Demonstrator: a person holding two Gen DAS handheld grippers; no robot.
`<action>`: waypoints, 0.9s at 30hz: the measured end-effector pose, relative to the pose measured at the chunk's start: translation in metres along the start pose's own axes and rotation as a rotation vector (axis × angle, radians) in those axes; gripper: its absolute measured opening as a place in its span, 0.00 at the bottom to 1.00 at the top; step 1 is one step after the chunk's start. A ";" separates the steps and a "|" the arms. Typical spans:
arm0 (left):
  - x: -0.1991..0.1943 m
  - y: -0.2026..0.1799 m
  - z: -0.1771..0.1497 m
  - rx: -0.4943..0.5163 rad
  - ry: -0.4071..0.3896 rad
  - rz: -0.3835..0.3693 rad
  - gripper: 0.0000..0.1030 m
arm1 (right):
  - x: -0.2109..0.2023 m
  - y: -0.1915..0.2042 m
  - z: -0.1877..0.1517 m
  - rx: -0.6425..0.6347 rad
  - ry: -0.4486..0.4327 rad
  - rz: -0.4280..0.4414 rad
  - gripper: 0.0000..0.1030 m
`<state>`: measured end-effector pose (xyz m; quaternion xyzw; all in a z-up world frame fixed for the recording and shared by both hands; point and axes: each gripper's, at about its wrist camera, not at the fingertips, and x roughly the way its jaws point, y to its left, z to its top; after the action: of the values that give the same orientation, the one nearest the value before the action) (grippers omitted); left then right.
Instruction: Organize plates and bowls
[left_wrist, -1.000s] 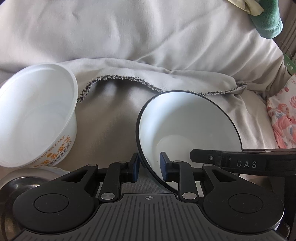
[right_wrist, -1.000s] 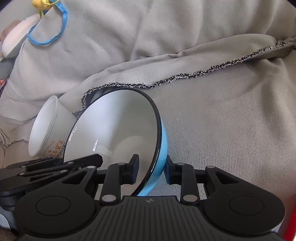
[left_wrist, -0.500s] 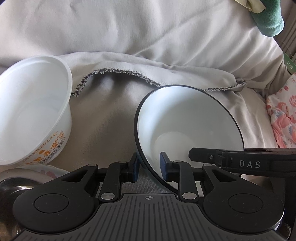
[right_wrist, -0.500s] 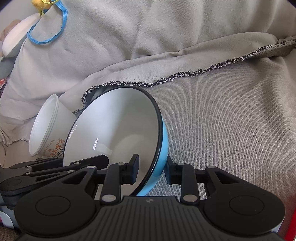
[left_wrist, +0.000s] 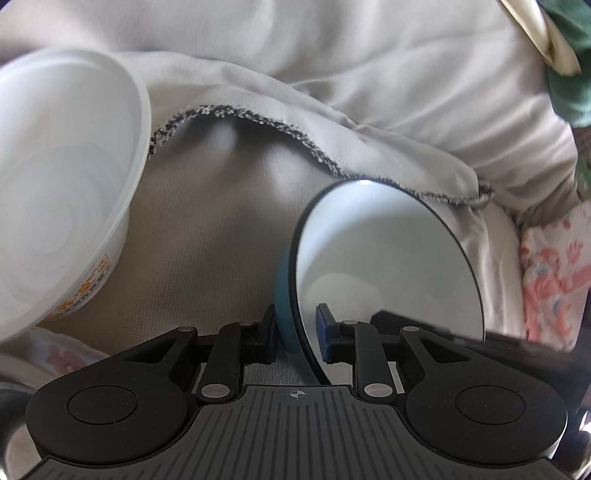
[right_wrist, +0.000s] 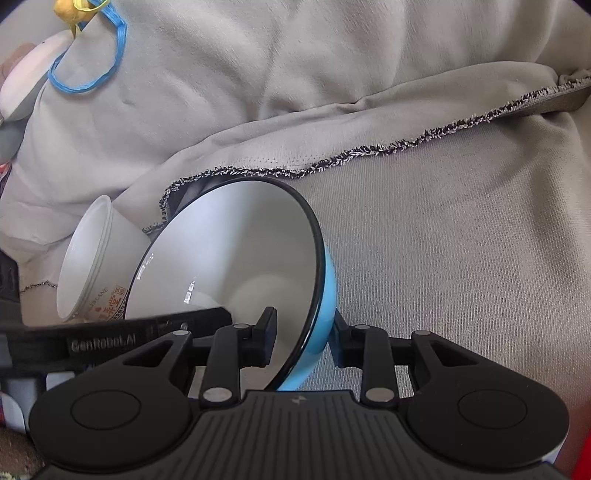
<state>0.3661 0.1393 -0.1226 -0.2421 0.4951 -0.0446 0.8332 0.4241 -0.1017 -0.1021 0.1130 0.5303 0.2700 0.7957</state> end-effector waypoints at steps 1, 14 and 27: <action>0.001 0.003 0.002 -0.022 0.000 -0.014 0.22 | 0.000 0.000 0.000 -0.003 -0.001 0.000 0.29; 0.010 0.012 0.013 -0.062 -0.002 -0.046 0.18 | 0.013 0.001 0.007 0.009 -0.009 0.000 0.33; -0.035 -0.036 -0.007 0.112 -0.114 -0.012 0.33 | -0.018 0.016 -0.009 -0.013 -0.099 -0.046 0.33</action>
<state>0.3487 0.1161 -0.0807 -0.2002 0.4420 -0.0632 0.8721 0.4060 -0.0990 -0.0837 0.1088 0.4909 0.2493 0.8276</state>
